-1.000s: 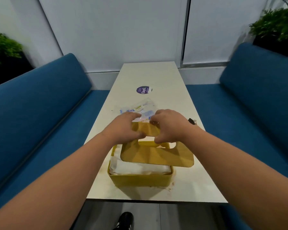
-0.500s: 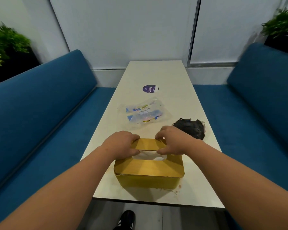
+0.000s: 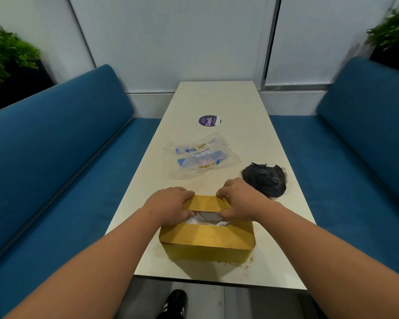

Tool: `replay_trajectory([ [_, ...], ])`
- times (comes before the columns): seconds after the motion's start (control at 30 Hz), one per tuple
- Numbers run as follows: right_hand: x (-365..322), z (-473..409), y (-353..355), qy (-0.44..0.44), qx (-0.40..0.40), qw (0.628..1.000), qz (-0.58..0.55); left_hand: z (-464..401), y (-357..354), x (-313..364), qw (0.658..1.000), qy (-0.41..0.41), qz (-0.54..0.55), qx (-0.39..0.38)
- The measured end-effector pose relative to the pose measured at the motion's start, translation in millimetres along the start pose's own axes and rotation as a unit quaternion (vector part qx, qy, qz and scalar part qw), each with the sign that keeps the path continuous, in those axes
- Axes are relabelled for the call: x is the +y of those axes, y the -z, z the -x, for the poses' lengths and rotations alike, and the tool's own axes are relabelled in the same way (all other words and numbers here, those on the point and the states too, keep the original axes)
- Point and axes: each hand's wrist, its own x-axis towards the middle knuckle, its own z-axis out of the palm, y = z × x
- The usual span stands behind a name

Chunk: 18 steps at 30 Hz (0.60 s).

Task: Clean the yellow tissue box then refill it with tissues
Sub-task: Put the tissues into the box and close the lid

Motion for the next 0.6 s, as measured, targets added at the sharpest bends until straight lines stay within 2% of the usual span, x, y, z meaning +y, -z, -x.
replay_trajectory([
  [0.33,2.3,5.7,-6.0,-0.018,0.025,0.999,0.020,-1.3,-10.8,0.0,0.999,0.021,0.020,0.034],
  [0.4,6.0,11.2,-12.3,-0.053,0.057,0.997,-0.024,2.7,-14.7,-1.4,0.995,0.031,0.077,0.053],
  [0.47,8.9,20.1,-22.3,-0.134,0.126,0.970,-0.161,9.1,-20.6,-4.5,0.964,0.082,0.232,0.097],
  [0.53,9.4,26.7,-32.2,-0.219,0.171,0.905,-0.322,13.6,-27.8,-6.9,0.898,0.151,0.393,0.131],
  [0.6,7.5,29.4,-42.0,-0.262,0.167,0.844,-0.437,15.5,-34.1,-5.8,0.849,0.187,0.477,0.128],
])
